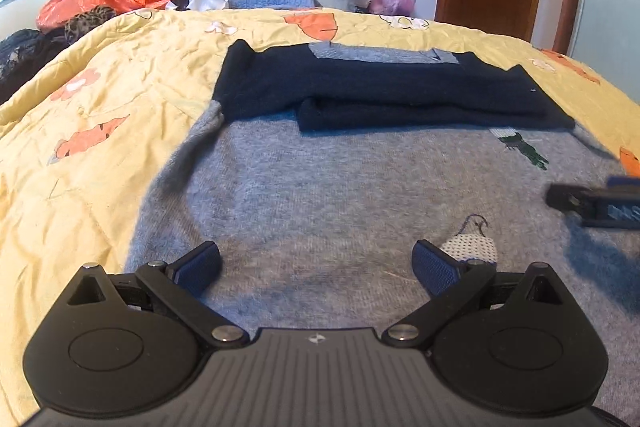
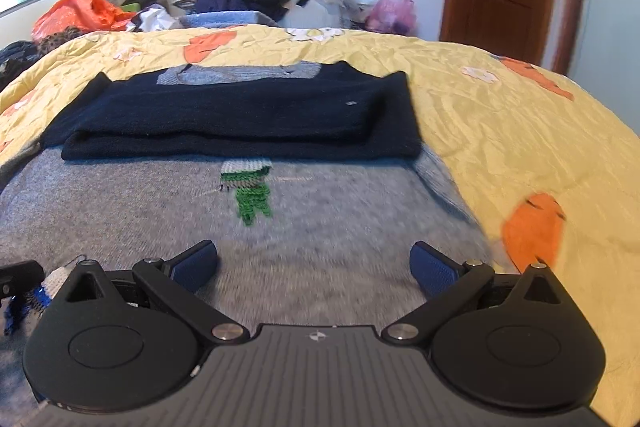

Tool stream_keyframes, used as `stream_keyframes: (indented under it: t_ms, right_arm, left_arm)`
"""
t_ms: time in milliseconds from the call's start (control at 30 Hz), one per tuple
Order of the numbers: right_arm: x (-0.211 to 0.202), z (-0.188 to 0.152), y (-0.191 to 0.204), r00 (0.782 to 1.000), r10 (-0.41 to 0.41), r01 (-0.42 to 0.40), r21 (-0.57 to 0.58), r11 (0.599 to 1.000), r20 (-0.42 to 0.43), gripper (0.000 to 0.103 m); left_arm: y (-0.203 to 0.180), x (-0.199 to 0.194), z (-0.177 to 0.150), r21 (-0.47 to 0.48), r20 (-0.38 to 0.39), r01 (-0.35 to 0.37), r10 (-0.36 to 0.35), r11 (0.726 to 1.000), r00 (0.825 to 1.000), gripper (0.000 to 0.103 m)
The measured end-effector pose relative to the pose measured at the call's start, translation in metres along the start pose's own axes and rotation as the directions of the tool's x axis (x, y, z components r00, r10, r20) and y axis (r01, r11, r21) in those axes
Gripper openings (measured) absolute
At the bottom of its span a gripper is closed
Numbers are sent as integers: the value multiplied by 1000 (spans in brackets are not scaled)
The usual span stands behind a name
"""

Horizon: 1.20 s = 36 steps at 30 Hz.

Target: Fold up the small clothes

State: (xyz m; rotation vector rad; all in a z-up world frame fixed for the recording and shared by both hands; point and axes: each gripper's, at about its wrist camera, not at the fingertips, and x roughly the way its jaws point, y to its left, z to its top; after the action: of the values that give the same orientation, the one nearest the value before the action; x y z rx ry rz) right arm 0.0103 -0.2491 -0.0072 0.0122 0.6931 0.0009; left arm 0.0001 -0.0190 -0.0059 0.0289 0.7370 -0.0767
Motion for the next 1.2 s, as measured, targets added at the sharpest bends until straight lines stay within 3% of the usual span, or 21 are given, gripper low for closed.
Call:
stream_keyframes:
  t_ms: [133, 200, 300, 667, 833, 1200]
  right_arm:
    - [-29, -21, 5, 999, 31, -32, -17, 999, -30, 103]
    - [-42, -38, 8, 1000, 25, -24, -70, 997, 3, 103]
    - [-54, -47, 3, 999, 39, -39, -44, 998, 3, 103]
    - [-53, -46, 3, 999, 40, -40, -49, 998, 3, 103]
    - [-53, -46, 3, 999, 40, -40, -48, 998, 3, 103]
    - [-53, -46, 3, 999, 37, -37, -48, 998, 3, 103]
  left_arm:
    - [-2, 1, 1, 1, 2, -11, 11, 1000, 1000, 103]
    - [-2, 1, 0, -1, 2, -11, 11, 1000, 1000, 103]
    - [-2, 1, 0, -1, 2, -11, 11, 1000, 1000, 103]
    - [1, -21, -11, -15, -55, -37, 36, 999, 998, 103]
    - [4, -30, -26, -11, -1, -35, 35, 999, 999, 103]
    - [4, -26, -22, -15, -2, -28, 28, 999, 1000, 103]
